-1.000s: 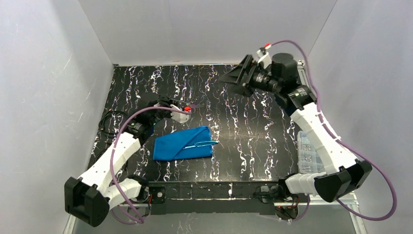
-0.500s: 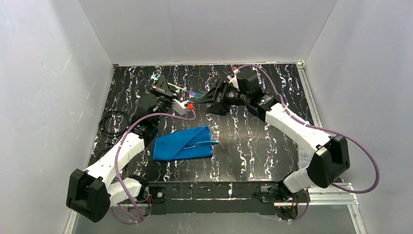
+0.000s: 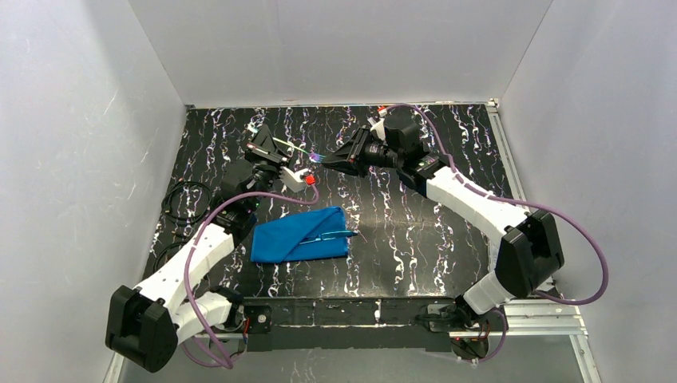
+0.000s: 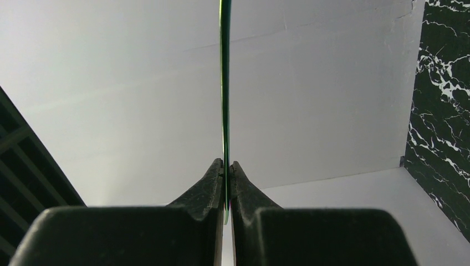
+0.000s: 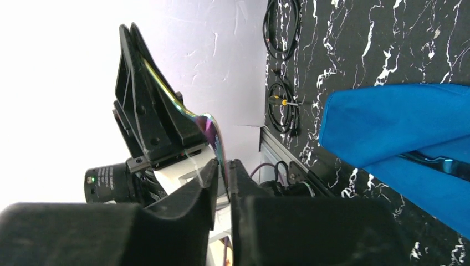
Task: Fold the napkin into a case and place the utensils inside
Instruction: Pass from the left arm to the right
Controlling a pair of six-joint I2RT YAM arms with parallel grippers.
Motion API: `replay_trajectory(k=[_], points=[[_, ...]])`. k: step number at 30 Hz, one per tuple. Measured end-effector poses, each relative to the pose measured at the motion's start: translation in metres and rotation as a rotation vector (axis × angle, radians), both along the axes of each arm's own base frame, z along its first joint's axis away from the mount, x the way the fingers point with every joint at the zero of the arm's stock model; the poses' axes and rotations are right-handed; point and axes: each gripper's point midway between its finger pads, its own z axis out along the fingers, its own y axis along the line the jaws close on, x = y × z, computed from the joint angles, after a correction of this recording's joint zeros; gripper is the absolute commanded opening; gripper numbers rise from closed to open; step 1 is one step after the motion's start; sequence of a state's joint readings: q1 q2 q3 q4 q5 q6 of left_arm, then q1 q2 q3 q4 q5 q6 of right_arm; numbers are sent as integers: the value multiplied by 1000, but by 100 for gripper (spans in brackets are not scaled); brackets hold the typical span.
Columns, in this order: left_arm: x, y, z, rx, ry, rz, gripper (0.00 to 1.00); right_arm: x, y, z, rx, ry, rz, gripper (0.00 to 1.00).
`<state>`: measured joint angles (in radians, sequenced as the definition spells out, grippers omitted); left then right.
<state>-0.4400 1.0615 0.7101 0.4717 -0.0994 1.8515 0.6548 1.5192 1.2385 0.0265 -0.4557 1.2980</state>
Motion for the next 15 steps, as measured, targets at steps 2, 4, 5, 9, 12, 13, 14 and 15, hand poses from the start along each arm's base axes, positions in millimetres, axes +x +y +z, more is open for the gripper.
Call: replay_trajectory(k=[2,4,5,9,12,13,14,15], points=[[-1,2,3,-4,-8,5,0,2,1,-2,2,9,-2,1],[-1,5,2,-11,-3,18,6,2,3,1,18,7,1,1],[-1,6,2,-19,-1,23,17,3,4,3,27,1,2,1],[-2,6,1,-42,9,19,38,3,4,5,38,-22,5,1],[-8,5,-4,-77,51,-1,58,3,3,-3,21,-36,8,1],[-12,5,-7,-94,78,-8,87,3,2,-7,13,-43,11,1],[-17,5,-10,-113,110,-16,97,3,1,-11,5,-45,12,1],[-22,5,-12,-131,151,-27,98,3,-2,-17,-6,-47,10,1]])
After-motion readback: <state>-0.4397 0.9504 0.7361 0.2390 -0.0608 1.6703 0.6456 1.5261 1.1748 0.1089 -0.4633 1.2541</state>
